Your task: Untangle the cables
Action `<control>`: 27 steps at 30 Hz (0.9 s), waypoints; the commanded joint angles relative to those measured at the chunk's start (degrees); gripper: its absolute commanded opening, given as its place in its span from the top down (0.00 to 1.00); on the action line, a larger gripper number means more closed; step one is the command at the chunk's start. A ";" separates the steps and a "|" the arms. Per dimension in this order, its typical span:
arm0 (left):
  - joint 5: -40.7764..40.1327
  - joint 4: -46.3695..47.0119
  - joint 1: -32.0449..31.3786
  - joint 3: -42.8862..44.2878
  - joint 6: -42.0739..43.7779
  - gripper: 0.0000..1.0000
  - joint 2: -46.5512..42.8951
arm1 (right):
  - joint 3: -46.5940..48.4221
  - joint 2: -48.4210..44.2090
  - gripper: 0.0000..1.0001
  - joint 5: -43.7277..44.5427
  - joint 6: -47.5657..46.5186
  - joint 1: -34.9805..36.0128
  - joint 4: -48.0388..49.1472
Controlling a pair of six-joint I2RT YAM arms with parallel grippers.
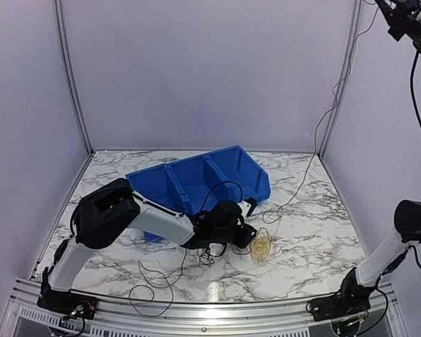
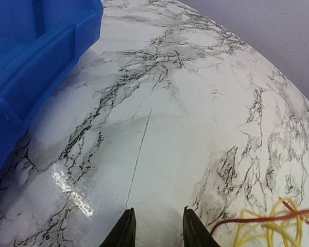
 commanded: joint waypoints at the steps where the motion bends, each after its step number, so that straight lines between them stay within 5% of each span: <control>1: 1.32 2.99 0.20 -2.53 -3.15 0.69 1.28 | 2.26 -1.06 1.00 1.39 8.92 -5.50 12.85; 7: 1.32 4.94 0.12 -4.52 -2.91 0.72 -1.06 | -1.05 -2.41 1.00 1.18 9.23 -6.72 13.97; 18: -13.46 8.83 -0.37 -17.20 1.29 0.39 -25.78 | -27.51 -11.25 1.00 -7.74 3.51 -4.08 5.81; 27: -6.48 16.28 -2.70 -16.58 9.46 0.30 -33.56 | -38.15 -14.71 1.00 -4.18 -9.45 8.71 -7.94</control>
